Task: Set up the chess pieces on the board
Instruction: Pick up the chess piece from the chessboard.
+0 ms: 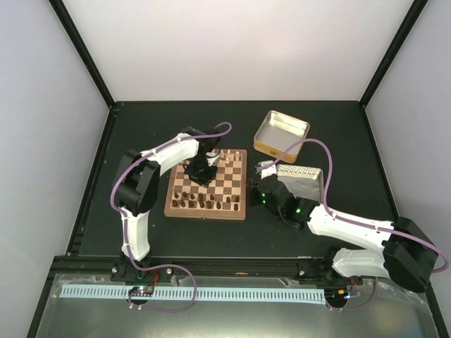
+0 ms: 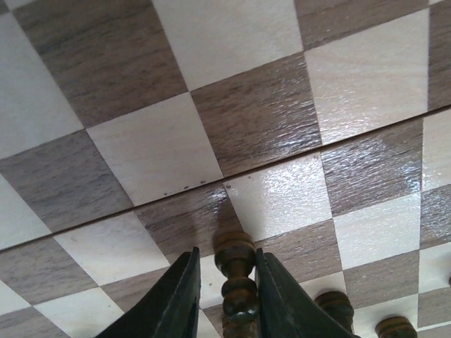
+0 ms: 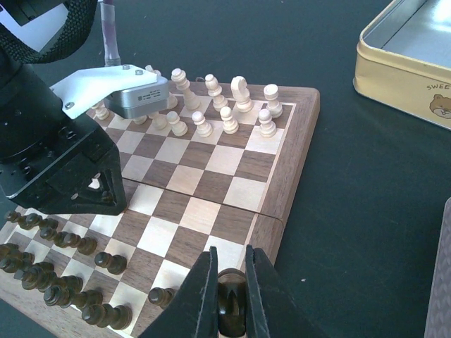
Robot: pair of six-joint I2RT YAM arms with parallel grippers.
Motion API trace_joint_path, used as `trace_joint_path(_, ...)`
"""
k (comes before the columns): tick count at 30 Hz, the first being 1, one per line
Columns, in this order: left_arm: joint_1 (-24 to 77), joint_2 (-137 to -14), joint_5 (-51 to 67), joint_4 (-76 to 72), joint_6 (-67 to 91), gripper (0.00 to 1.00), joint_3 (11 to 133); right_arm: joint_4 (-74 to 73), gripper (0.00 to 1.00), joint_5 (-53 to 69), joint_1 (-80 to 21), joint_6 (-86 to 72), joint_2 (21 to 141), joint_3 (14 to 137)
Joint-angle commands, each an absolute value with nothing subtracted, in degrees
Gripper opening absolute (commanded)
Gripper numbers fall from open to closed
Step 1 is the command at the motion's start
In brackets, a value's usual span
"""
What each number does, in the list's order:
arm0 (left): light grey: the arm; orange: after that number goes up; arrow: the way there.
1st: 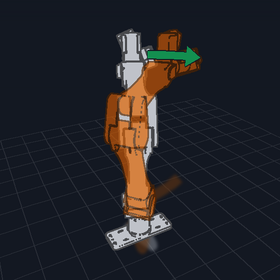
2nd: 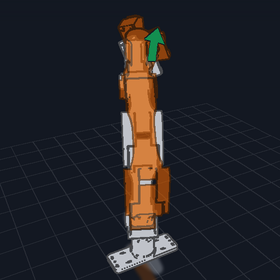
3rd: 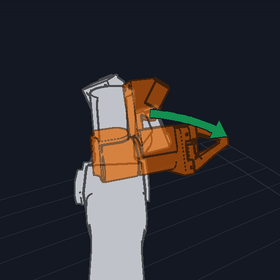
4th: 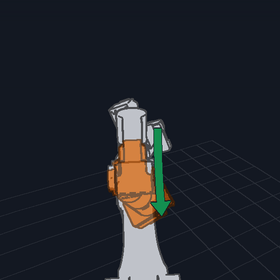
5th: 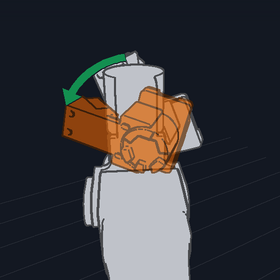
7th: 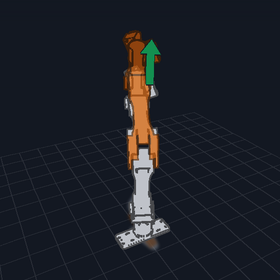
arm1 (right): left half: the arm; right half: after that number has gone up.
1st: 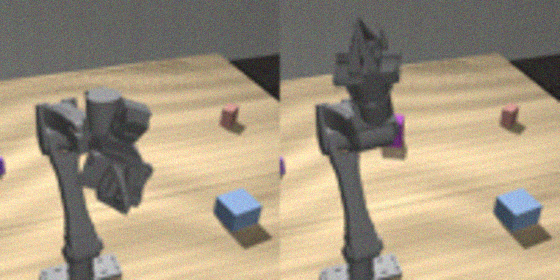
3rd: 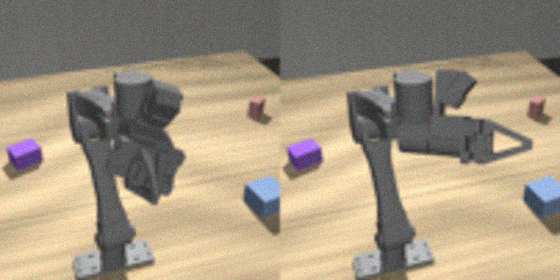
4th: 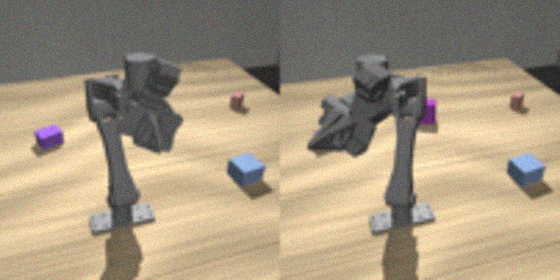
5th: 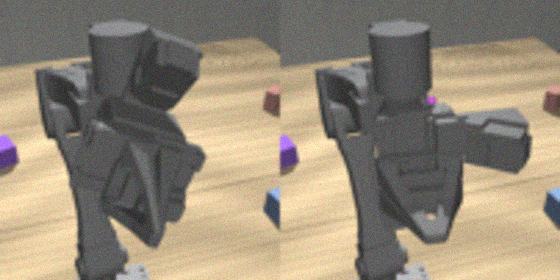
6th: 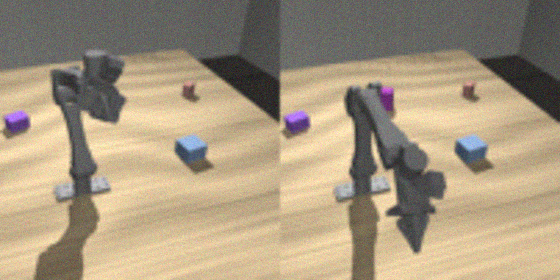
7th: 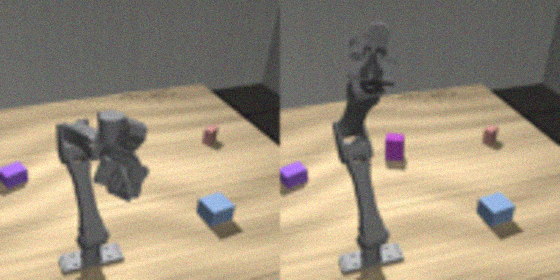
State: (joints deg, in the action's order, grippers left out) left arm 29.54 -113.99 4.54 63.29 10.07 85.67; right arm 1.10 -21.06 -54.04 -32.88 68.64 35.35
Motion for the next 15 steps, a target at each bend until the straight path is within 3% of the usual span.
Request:
trace_joint_path(1,29.26,-111.65,4.65,61.79,10.52,0.20,85.98,2.11,0.03,-22.25,-54.32,-32.78,69.13,36.91)
trace_joint_path(8,29.27,-110.46,4.14,61.50,10.63,0.11,86.62,1.94,0.03,-22.09,-54.32,-32.70,68.89,36.87)
trace_joint_path(15,29.26,-107.13,4.01,62.26,10.72,0.10,86.32,3.66,0.03,-19.41,-54.31,-31.56,68.82,36.66)
